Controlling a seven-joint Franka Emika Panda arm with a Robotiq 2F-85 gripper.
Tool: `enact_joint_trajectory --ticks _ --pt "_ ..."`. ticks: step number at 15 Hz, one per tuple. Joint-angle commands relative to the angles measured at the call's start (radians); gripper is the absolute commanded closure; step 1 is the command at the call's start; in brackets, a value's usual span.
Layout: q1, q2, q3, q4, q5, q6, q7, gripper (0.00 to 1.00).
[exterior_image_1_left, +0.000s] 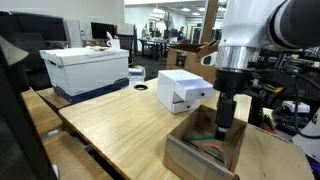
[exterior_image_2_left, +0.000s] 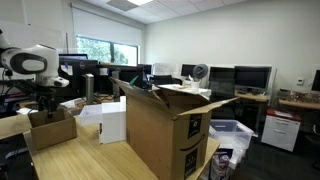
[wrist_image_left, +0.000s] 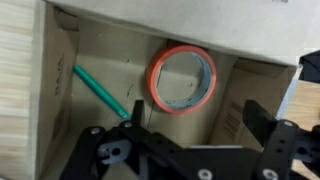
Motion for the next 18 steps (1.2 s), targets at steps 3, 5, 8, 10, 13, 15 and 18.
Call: enact_joint_trajectory --ticks 3,5,8,10,13,15,18 --pt "-0.101 -0.041 -0.078 0.054 -0.129 -0.069 -0.017 0.0" --pt "-0.142 -0.038 -0.11 0.081 -0.189 -0.084 -0.02 0.0" --pt "-0.209 -0.042 -0.14 0.109 -0.319 -0.135 0.058 0.0" --pt "-0.258 -0.063 -0.143 0.117 -0.439 -0.202 0.186 0.0" --pt "-0.307 -0.106 -0.142 0.153 -0.561 -0.374 0.364 0.0" --pt "-0.314 -0.115 -0.141 0.181 -0.568 -0.46 0.411 0.0" --pt "-0.315 -0.125 -0.144 0.204 -0.547 -0.536 0.457 0.0"
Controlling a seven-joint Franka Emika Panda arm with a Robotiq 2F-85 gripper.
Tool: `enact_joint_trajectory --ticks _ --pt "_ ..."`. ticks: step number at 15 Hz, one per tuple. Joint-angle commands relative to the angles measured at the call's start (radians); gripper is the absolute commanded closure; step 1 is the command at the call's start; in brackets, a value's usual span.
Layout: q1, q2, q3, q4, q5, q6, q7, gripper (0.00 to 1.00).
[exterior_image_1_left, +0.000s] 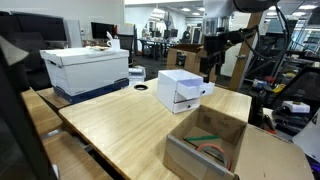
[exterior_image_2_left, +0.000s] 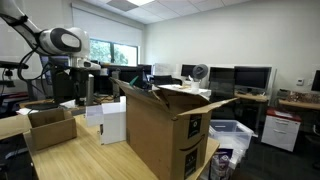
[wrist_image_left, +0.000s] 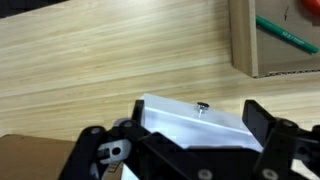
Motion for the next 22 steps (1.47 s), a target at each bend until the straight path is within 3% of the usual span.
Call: enact_joint_trajectory --ticks 1,12,14,22 --pt "-0.013 -0.026 0.009 0.018 0.002 -0.091 0.063 0.0" --pt "0.01 -0.01 0.001 -0.087 0.243 0.022 0.063 0.0" --pt "0.014 0.001 0.01 -0.105 0.25 0.076 0.068 0.26" --pt "0.05 0.028 0.066 -0.181 0.237 0.305 0.166 0.74"
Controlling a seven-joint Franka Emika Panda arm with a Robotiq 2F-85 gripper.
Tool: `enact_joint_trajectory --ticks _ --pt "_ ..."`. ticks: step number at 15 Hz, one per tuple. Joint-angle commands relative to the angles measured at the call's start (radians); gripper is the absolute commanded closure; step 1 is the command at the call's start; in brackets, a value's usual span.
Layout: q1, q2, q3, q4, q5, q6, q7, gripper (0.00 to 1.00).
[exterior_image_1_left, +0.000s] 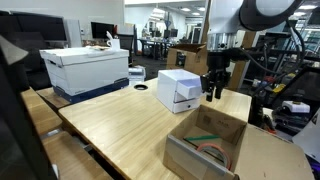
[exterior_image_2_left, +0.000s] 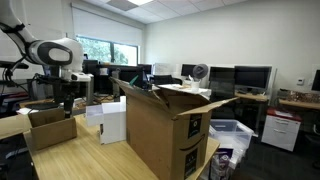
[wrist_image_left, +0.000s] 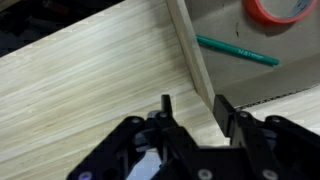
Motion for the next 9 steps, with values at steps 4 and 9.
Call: enact_joint_trajectory --ticks 4,9 --pt "0.031 -0.032 0.061 -0.079 -0.026 0.146 0.162 0.95" --pt "0.024 -0.054 0.085 -0.098 -0.064 0.198 0.283 0.98"
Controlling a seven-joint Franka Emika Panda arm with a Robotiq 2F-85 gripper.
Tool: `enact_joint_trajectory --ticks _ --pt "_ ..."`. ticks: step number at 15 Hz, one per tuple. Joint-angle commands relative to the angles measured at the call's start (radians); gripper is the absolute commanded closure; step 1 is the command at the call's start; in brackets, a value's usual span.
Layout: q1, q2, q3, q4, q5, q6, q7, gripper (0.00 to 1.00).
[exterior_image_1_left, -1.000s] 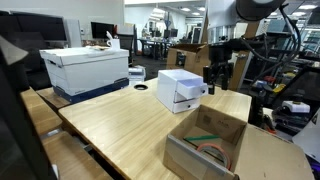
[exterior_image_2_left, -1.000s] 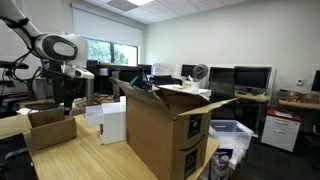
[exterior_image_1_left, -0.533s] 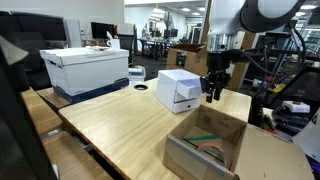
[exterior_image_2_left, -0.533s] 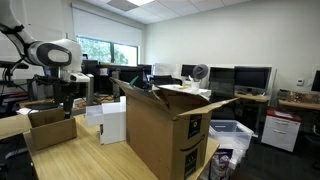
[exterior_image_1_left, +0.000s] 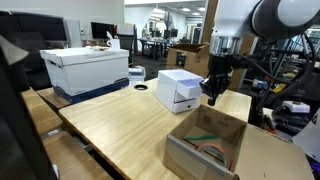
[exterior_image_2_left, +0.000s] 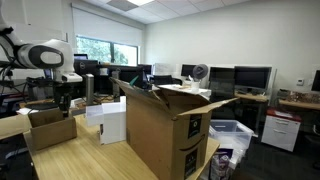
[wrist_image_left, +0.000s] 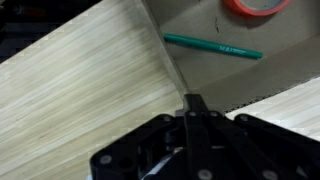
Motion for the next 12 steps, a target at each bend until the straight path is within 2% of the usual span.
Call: enact_joint_trajectory --ticks 1,12 --pt "-0.004 -0.035 0.014 -0.034 -0.042 0.062 0.074 0.98" --pt "-0.007 0.005 0.03 -0.008 -0.124 0.133 0.104 0.98"
